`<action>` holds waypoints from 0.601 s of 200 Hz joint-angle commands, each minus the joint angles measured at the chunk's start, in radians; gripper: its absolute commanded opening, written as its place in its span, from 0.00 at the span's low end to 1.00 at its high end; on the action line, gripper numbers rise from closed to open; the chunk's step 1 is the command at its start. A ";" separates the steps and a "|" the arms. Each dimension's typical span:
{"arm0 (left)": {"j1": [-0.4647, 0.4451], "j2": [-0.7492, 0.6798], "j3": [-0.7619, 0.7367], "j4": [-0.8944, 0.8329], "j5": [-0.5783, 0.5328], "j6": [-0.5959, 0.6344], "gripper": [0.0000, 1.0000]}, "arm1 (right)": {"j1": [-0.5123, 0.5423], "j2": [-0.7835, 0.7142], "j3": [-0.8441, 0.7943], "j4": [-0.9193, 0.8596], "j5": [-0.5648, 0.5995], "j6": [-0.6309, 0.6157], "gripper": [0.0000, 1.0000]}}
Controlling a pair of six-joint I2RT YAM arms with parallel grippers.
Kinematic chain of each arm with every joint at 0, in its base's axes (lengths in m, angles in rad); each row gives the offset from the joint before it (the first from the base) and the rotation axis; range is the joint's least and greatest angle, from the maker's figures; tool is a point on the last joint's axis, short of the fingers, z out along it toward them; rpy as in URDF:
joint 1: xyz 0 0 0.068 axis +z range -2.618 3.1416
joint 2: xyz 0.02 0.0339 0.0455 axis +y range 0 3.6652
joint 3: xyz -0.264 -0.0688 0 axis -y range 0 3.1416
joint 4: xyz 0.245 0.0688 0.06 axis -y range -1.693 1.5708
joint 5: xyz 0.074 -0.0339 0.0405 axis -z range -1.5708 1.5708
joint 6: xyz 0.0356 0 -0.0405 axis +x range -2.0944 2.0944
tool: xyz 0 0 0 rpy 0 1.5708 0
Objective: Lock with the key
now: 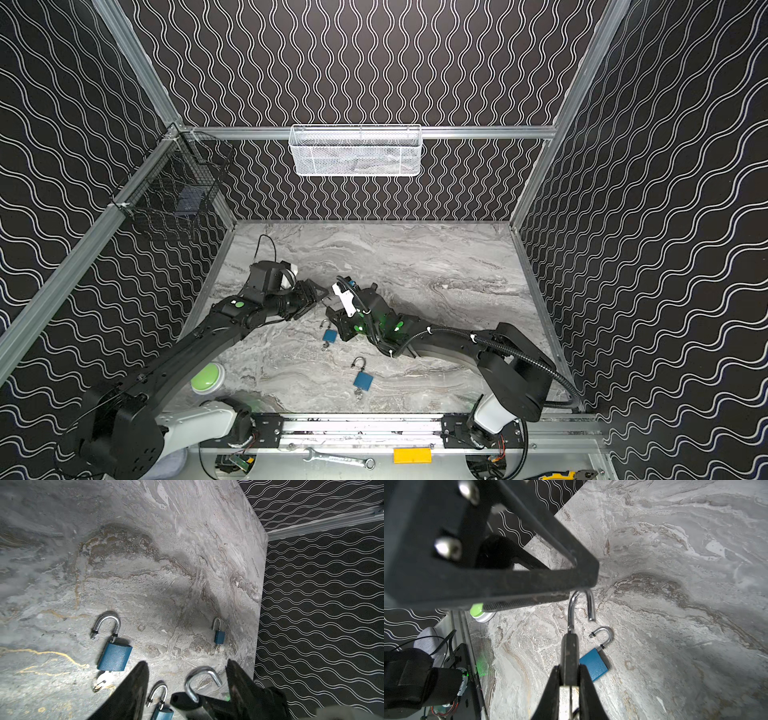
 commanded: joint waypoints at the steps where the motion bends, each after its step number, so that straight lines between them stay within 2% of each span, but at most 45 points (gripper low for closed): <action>1: 0.006 0.006 -0.002 -0.009 -0.001 0.026 0.64 | 0.001 -0.024 0.011 0.003 -0.003 -0.010 0.00; 87: 0.016 0.042 -0.026 0.047 0.047 0.022 0.62 | 0.001 -0.105 -0.025 -0.009 0.013 0.000 0.00; 120: 0.025 0.019 -0.046 0.063 0.044 0.054 0.61 | -0.035 -0.113 -0.021 -0.005 -0.085 0.045 0.00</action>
